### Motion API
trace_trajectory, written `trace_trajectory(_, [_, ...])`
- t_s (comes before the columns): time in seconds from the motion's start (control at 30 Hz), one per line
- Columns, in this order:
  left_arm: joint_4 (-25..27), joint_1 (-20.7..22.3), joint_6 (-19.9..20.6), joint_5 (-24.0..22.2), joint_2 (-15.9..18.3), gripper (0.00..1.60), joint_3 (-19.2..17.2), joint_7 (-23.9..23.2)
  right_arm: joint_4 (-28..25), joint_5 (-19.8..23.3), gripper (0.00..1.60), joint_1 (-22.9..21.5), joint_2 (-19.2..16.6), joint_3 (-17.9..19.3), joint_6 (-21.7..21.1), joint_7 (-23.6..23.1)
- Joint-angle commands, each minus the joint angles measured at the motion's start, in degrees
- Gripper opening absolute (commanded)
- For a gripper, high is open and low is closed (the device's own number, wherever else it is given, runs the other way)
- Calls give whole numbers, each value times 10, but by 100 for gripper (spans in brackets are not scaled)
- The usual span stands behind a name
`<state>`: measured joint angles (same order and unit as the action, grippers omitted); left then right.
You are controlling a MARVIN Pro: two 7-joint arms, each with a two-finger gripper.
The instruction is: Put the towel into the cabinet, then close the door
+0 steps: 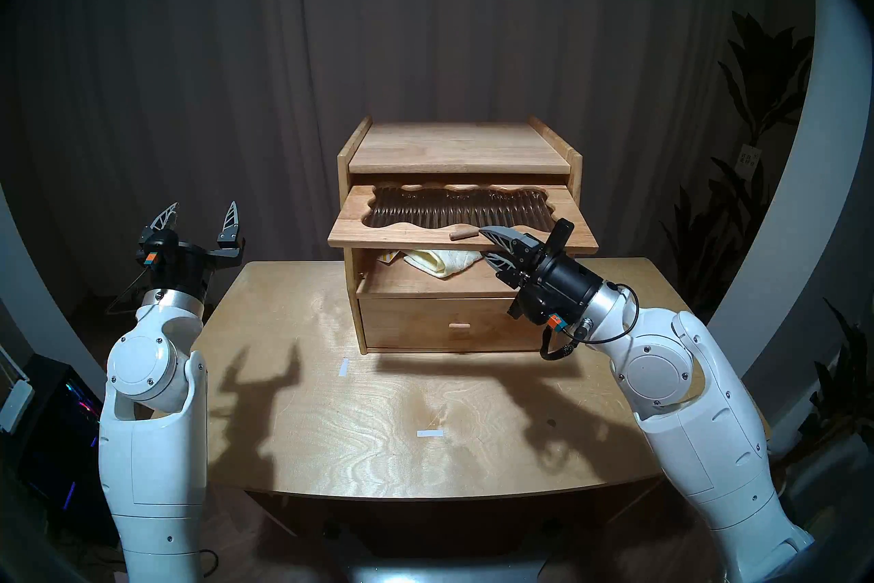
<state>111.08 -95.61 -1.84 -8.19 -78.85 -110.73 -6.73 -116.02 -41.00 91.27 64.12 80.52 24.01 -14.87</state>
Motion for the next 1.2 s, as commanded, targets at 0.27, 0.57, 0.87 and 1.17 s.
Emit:
trace_trajectory(0.27, [9, 9, -4, -1, 1, 160, 0, 1, -77, 16, 0, 58, 6, -10, 20, 27])
trace_trajectory(0.57, [9, 9, -4, -1, 1, 160, 0, 1, -129, 19, 160, 131, -28, -15, 18, 6])
trace_trajectory(0.87, [9, 10, -5, -1, 0, 160, 0, 1, -189, 73, 160, 182, -10, 21, -13, 30])
trace_trajectory(1.17, [8, 9, -4, -1, 1, 160, -1, 1, -220, 163, 160, 186, 49, 113, -71, 101])
